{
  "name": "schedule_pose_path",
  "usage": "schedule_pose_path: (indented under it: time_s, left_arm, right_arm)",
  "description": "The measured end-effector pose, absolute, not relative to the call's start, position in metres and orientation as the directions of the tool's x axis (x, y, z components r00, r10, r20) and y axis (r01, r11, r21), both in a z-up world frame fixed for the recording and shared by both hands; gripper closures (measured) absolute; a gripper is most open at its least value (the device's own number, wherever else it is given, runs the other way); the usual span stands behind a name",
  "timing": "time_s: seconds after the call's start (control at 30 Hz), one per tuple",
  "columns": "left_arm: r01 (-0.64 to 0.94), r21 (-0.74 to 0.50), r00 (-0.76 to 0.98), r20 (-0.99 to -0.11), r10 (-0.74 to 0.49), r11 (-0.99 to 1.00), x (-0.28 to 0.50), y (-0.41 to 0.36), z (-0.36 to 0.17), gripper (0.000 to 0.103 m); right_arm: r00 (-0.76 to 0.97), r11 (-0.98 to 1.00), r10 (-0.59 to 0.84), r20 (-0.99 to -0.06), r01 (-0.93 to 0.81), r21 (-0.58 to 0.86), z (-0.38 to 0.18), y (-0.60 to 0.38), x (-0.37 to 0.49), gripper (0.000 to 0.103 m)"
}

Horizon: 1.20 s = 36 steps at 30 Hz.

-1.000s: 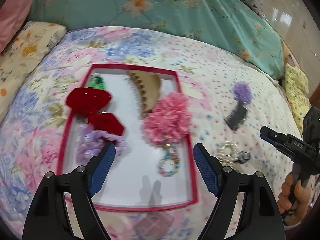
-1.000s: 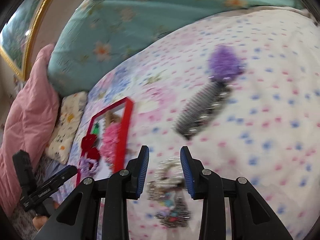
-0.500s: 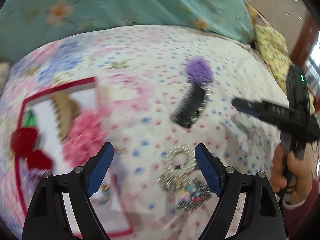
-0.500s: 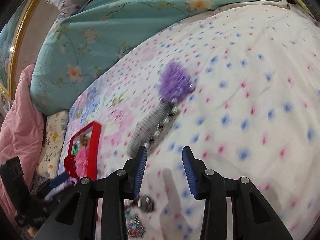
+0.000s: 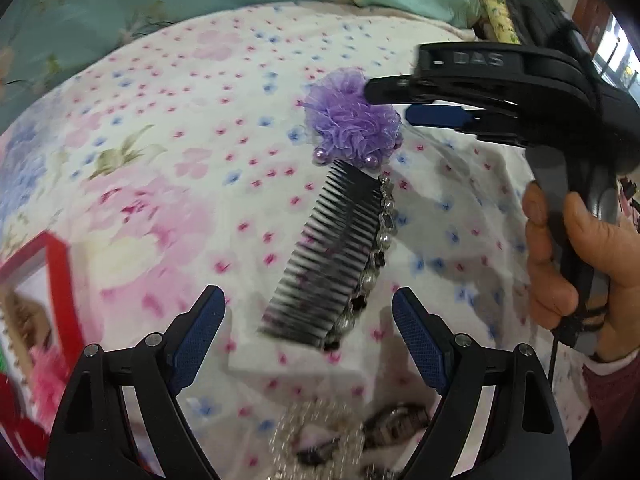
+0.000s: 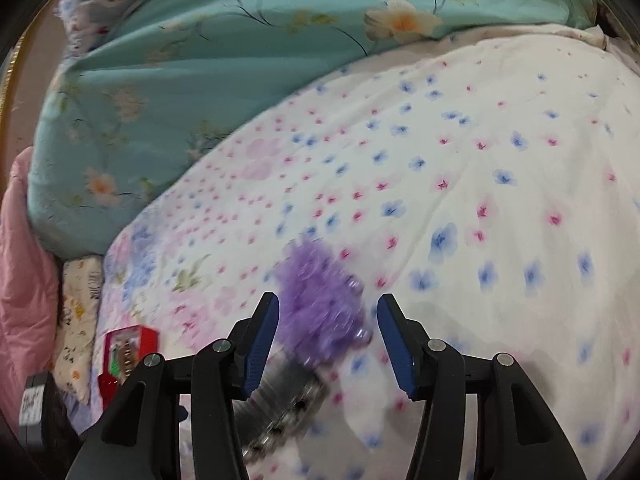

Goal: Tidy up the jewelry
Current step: 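Grasp the black pearl comb with left tool while right tool grasps purple tulle flower clip, then carry the black comb and purple tulle flower clip over the box with both tools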

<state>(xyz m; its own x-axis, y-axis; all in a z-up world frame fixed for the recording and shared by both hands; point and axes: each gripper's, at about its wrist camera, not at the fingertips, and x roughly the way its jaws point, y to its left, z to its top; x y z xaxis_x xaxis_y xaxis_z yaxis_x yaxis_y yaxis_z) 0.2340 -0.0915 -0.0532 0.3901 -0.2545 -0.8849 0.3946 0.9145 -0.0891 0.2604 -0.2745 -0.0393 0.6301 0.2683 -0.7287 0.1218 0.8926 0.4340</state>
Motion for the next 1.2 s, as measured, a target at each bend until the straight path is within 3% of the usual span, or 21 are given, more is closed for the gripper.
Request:
schedule_pose_path:
  time_s: [0.07, 0.1, 0.13, 0.17, 0.23, 0.27, 0.3, 0.37, 0.4, 0.43, 1.2]
  left_arm:
    - [0.409, -0.099, 0.375, -0.888, -0.266, 0.907, 0.239, -0.097, -0.059, 0.016]
    - [0.415, -0.098, 0.371, -0.889, -0.267, 0.904, 0.241, -0.100, -0.061, 0.016]
    - [0.420, -0.095, 0.369, -0.891, -0.265, 0.903, 0.242, -0.104, -0.062, 0.016]
    - [0.425, -0.089, 0.369, -0.892, -0.262, 0.901, 0.243, -0.107, -0.064, 0.016]
    - [0.434, -0.080, 0.378, -0.888, -0.262, 0.897, 0.243, -0.112, -0.065, 0.020]
    - [0.435, -0.082, 0.379, -0.887, -0.265, 0.897, 0.243, -0.113, -0.065, 0.026]
    - [0.436, -0.102, 0.368, -0.887, -0.280, 0.894, 0.244, -0.114, -0.066, 0.049]
    - [0.426, -0.166, 0.345, -0.879, -0.330, 0.889, 0.244, -0.111, -0.066, 0.067]
    - [0.420, -0.181, 0.341, -0.877, -0.340, 0.889, 0.244, -0.110, -0.065, 0.090]
    - [0.412, -0.185, 0.338, -0.878, -0.338, 0.892, 0.243, -0.109, -0.065, 0.093]
    - [0.219, -0.353, 0.495, -0.763, -0.416, 0.910, 0.121, -0.018, -0.009, 0.094]
  right_arm:
    - [0.609, 0.892, 0.274, -0.744, 0.129, 0.434, -0.048, -0.276, 0.268, 0.049]
    - [0.602, 0.891, 0.279, -0.748, 0.130, 0.436, -0.052, -0.276, 0.270, 0.057]
    - [0.602, 0.890, 0.279, -0.748, 0.130, 0.437, -0.053, -0.276, 0.270, 0.076]
    - [0.601, 0.892, 0.275, -0.751, 0.131, 0.432, -0.053, -0.276, 0.269, 0.086]
    - [0.610, 0.896, 0.260, -0.748, 0.137, 0.423, -0.048, -0.277, 0.261, 0.093]
    - [0.619, 0.897, 0.254, -0.743, 0.138, 0.421, -0.044, -0.278, 0.259, 0.094]
    - [0.633, 0.897, 0.247, -0.734, 0.137, 0.420, -0.038, -0.280, 0.252, 0.094]
    - [0.655, 0.892, 0.245, -0.715, 0.137, 0.431, -0.028, -0.285, 0.240, 0.095]
    - [0.665, 0.887, 0.247, -0.705, 0.137, 0.440, -0.022, -0.287, 0.234, 0.095]
    - [0.676, 0.883, 0.247, -0.694, 0.138, 0.449, -0.017, -0.291, 0.225, 0.095]
    - [0.665, 0.824, 0.401, -0.629, 0.038, 0.565, 0.001, -0.246, 0.104, 0.095]
